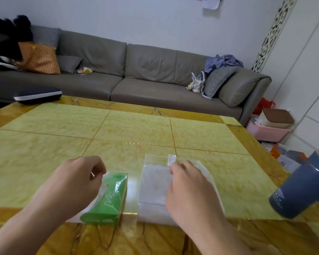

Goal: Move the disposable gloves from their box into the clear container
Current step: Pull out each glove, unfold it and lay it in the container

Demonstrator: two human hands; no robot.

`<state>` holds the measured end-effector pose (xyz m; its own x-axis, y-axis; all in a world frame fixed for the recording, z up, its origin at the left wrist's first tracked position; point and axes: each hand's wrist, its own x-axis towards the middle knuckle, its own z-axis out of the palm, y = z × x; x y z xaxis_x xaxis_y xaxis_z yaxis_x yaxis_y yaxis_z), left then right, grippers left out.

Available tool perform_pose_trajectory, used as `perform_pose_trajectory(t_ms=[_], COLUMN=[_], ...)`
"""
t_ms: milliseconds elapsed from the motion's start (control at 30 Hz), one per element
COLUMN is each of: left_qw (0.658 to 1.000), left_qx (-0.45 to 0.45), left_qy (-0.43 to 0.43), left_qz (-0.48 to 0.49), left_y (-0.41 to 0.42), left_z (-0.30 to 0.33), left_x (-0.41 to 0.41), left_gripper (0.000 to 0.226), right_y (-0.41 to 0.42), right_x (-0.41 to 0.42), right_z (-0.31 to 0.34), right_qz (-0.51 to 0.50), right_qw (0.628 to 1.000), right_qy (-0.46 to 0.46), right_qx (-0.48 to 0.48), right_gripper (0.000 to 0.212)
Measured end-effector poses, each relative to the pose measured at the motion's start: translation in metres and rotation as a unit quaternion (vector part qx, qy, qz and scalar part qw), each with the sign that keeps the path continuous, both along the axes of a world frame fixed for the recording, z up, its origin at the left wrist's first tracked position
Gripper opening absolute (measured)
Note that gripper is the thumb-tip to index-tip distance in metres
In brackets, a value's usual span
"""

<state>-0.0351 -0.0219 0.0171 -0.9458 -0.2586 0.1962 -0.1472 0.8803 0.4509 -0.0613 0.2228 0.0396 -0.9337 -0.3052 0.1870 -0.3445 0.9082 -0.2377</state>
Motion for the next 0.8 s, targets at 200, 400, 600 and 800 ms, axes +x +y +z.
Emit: perform_pose_trajectory(t_ms=[200,400,600,800], left_qw=[0.988,0.982,0.986,0.992], left_qx=[-0.073,-0.079,-0.044,-0.03], left_qy=[-0.104,-0.14,-0.131,-0.083], left_qz=[0.084,0.096,0.097,0.085], left_y=[-0.029,-0.022,-0.02,-0.026], left_z=[-0.003,-0.019,-0.016,-0.001], left_x=[0.004,-0.002,-0.003,0.008], left_gripper=[0.036,0.064,0.051,0.017], right_y=[-0.056,-0.073,-0.072,-0.074], right_x=[0.027,0.032,0.037,0.04], right_z=[-0.039,-0.048,-0.049,-0.04], right_qz=[0.25,0.281,0.27,0.264], right_qw=[0.967,0.952,0.96,0.96], right_qy=[0.01,-0.05,-0.033,-0.059], right_qx=[0.039,0.113,0.071,0.07], right_gripper=[0.048,0.056,0.052,0.048])
